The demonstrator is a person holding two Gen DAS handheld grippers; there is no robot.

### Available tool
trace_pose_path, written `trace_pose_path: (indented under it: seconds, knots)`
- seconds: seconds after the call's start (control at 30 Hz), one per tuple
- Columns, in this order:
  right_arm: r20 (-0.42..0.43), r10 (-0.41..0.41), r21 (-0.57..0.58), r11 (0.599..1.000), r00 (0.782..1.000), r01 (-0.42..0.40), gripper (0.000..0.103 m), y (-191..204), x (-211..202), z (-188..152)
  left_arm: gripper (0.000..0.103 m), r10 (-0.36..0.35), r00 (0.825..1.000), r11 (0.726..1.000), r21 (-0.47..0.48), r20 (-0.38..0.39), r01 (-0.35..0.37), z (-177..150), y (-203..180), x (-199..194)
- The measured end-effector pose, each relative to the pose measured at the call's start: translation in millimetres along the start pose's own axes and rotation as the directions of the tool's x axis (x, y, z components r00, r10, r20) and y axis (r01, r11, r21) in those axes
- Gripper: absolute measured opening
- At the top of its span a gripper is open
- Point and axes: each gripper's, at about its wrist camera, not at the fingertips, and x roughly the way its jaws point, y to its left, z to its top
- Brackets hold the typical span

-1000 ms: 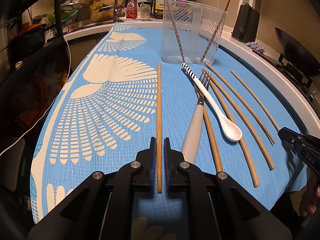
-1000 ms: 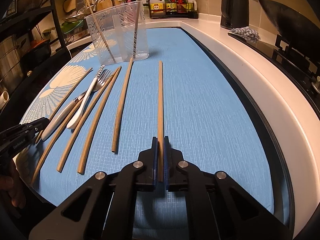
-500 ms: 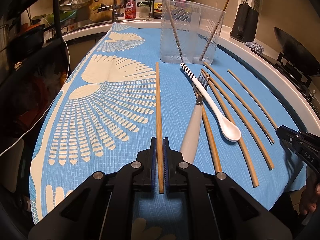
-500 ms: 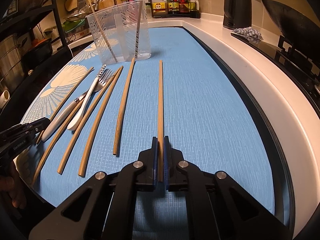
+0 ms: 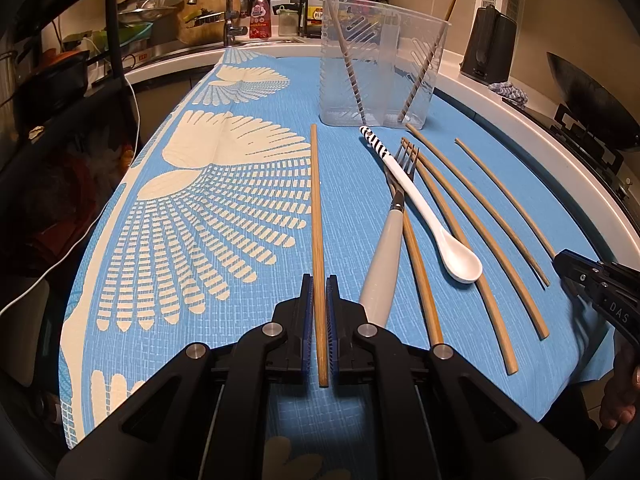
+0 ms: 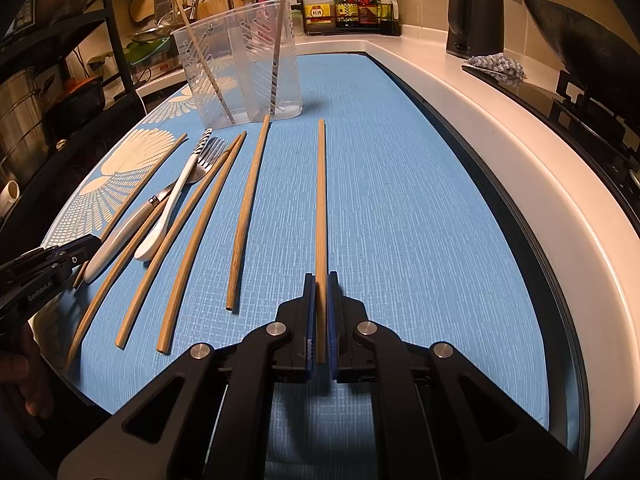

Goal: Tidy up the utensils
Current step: 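Hold the chopsticks closed in both tools on the mat, then lift the chopsticks with both tools and carry them over the clear container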

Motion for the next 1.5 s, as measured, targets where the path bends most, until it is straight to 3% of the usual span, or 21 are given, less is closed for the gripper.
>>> trace_pose_path:
  seconds: [0.57,1.23,1.5]
  knots:
    - [0.018,-0.007,-0.012,1.0,1.0,0.007,0.006,-1.8,-6.0,2.8,0.006,0.002,1.0,1.0,0.023,0.021,-0.002,-0.2,-3.2,-3.2]
    - [0.189,-0.01,-0.029,0.999,0.982,0.016,0.005,3.9,-94.8,26.4,0.006,-0.028,0.979,1.0,0.0,0.204,0.028,14.2,-7.4,-69.4]
    - [0.261,0.019,-0.055,0.998,0.965,-0.005,0.005,9.9,-122.9,55.2,0.006,-0.021,0.956,1.0,0.004,0.294,0.02,45.4,-8.4,-96.4]
